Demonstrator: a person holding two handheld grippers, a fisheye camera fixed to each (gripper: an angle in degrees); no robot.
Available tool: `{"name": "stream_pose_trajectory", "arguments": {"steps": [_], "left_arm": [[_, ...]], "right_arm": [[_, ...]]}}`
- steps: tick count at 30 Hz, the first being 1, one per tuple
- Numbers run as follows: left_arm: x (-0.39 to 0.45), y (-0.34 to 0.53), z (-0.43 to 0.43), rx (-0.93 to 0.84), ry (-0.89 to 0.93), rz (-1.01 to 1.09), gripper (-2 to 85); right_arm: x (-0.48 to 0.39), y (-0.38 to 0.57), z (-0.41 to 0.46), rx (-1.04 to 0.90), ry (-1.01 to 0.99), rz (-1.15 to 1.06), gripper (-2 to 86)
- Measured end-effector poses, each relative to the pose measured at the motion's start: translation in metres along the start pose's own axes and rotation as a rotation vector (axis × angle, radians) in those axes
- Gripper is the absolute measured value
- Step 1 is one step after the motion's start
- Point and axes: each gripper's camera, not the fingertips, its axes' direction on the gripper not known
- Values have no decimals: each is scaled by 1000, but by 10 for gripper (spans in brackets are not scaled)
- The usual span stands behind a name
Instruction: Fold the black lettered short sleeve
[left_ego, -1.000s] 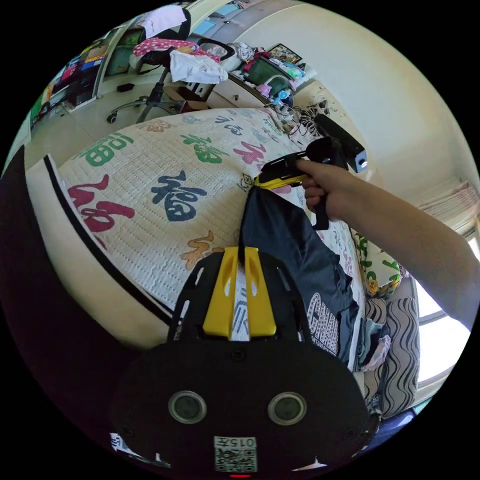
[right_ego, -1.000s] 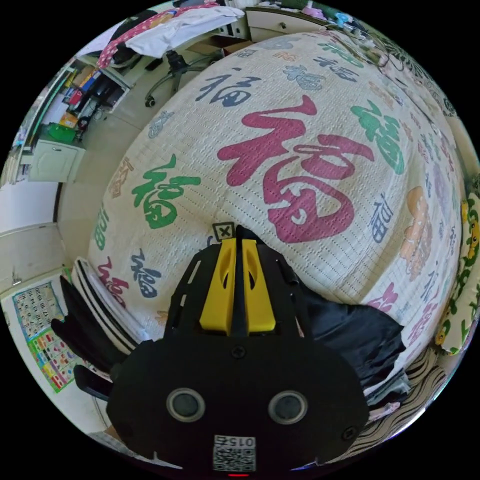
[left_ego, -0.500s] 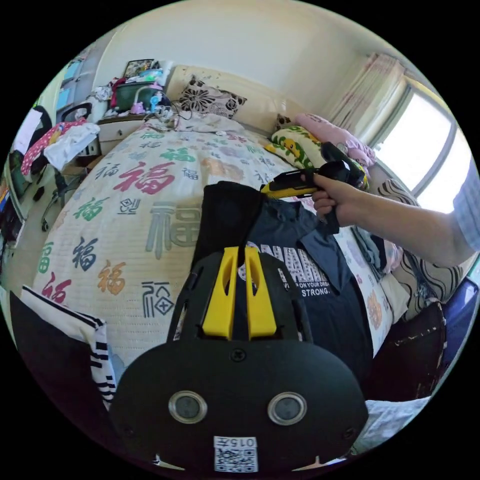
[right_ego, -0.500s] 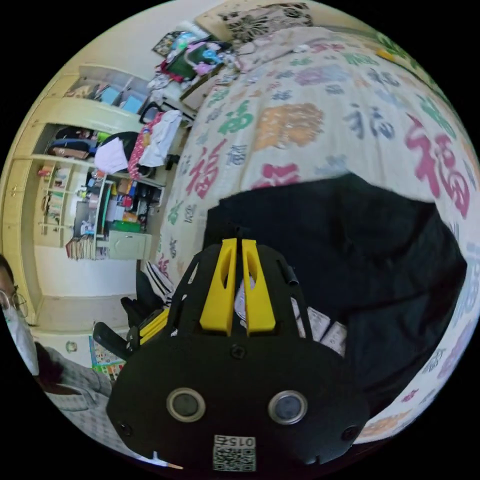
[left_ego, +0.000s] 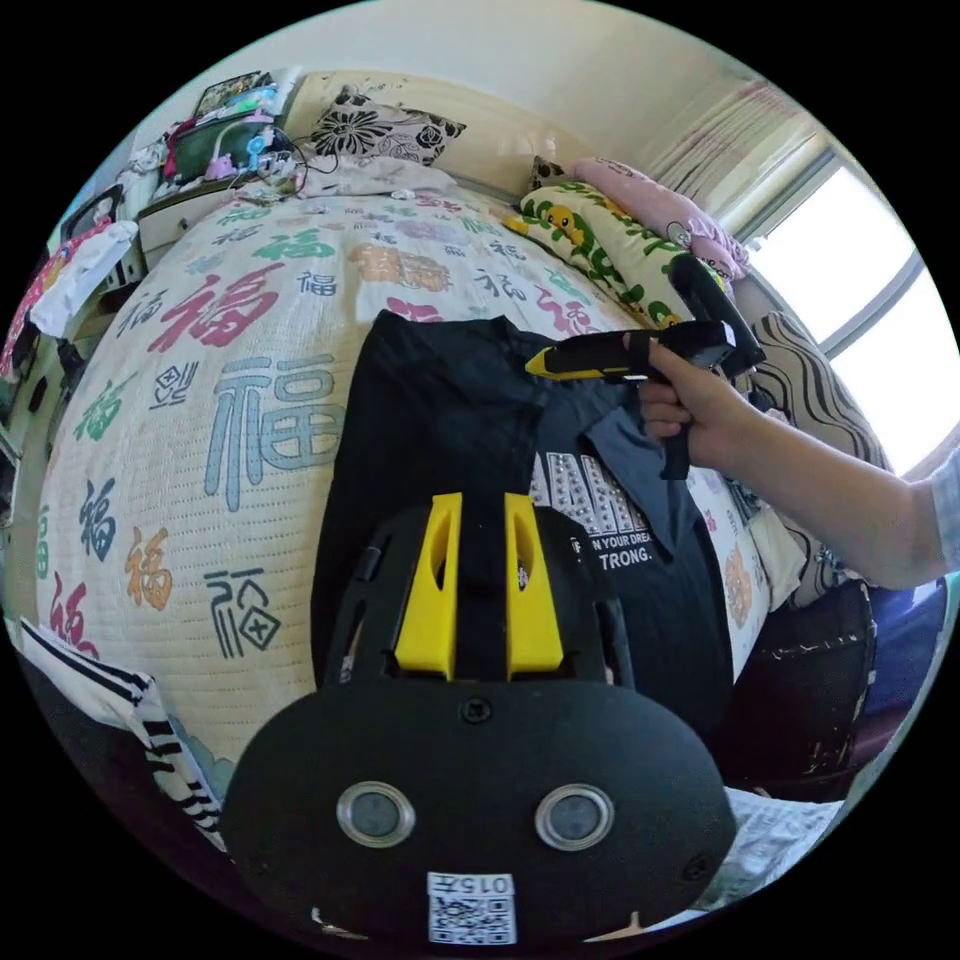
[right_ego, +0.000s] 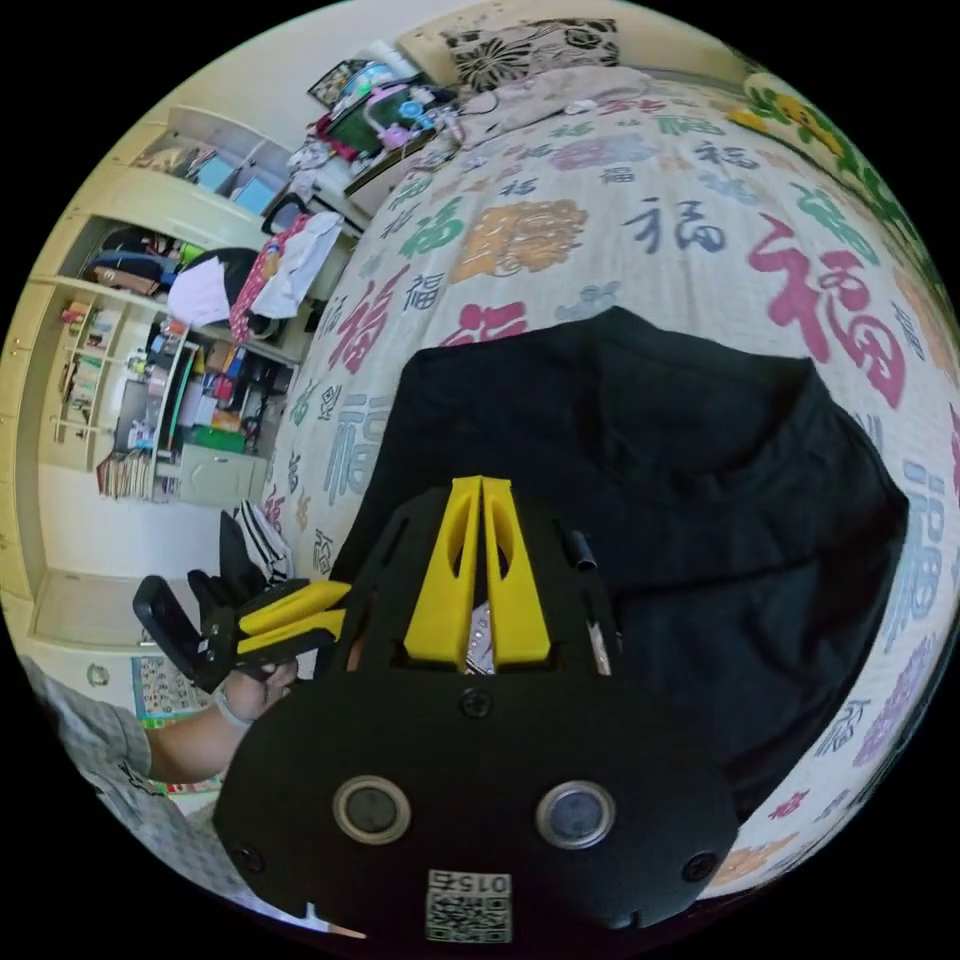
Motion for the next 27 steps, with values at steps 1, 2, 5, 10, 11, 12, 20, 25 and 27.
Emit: {"name": "stream_pose_trajectory", "arguments": {"steps": [1, 2, 5, 10, 11, 12, 20, 25, 27], "left_arm": [[3, -6, 17, -31, -17, 8, 72], [5, -9, 25, -46, -24, 15, 72], [21, -12, 66, -150, -93, 68, 71], [39, -16, 97, -200, -101, 94, 61], [40, -19, 99, -218, -95, 95, 63], [43, -29, 100, -248, -79, 99, 67], [79, -210, 118, -76, -30, 281, 110], [114, -332, 233, -292, -57, 336, 135], [126, -345, 262, -378, -129, 364, 136]], "right_arm": [[-8, -7, 4, -2, -39, -22, -3], [-12, -11, 6, -3, -53, -35, -4], [-25, -30, 21, -69, 4, -47, -6], [9, -27, -16, -11, 116, 134, -7], [13, -24, -28, 9, 109, 137, -6], [22, -18, -51, 30, 88, 128, -3], [87, -15, -178, -68, 425, 27, 77], [114, -36, -189, -228, 459, 86, 115], [113, -38, -190, -252, 450, 95, 116]]}}
